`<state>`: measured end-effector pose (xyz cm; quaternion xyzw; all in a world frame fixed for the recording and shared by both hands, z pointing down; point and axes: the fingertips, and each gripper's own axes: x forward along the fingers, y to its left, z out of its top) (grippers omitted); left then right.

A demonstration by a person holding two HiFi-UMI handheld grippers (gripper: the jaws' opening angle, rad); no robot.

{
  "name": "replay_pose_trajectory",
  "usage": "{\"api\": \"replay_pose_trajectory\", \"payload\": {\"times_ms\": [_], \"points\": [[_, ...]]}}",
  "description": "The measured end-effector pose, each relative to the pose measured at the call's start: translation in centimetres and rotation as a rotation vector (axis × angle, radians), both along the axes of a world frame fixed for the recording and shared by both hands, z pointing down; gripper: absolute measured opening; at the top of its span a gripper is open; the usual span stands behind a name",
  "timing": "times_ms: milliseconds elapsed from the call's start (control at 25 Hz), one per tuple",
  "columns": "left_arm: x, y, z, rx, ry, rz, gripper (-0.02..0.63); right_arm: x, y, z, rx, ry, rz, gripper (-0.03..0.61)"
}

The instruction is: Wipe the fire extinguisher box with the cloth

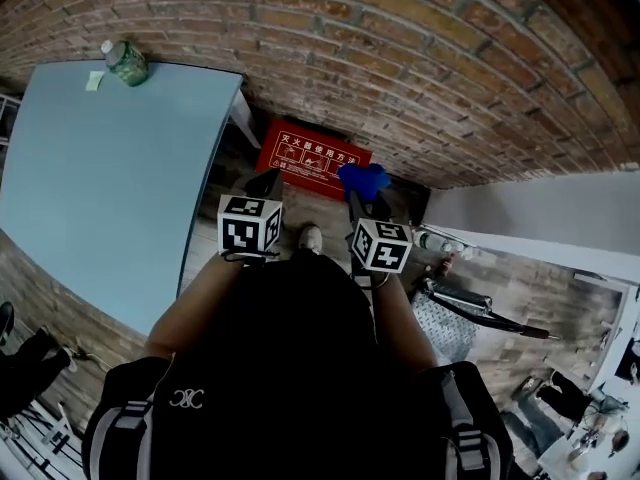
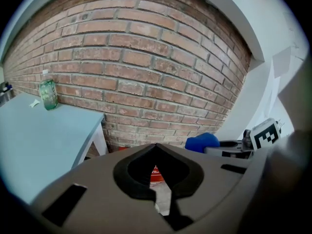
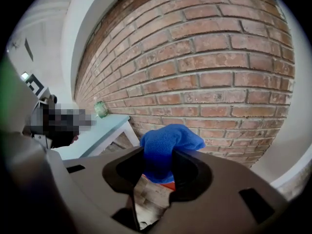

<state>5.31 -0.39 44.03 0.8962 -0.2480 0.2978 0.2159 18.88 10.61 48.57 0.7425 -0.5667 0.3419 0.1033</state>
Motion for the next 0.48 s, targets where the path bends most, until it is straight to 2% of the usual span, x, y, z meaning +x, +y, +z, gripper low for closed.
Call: {"api": "replay_pose_trajectory", "payload": {"times_ms": [240, 360, 480], "points": [[1.7, -1.7, 0.9, -0.045, 0.027, -0.086, 0.005, 0.5, -1.9, 2.8, -0.101, 0.035, -0.14, 0.153], [1.6, -2.5, 1.1, -0.079, 0.054, -0.135, 0.005, -0.7, -3.8, 3.3, -0.08, 0.019, -0.261, 0.153], [0.2, -3.0, 1.4, -0.065, 0.032, -0.152, 0.006, -2.3, -6.3, 3.8, -0.066, 0.022, -0.375, 0.153]]}}
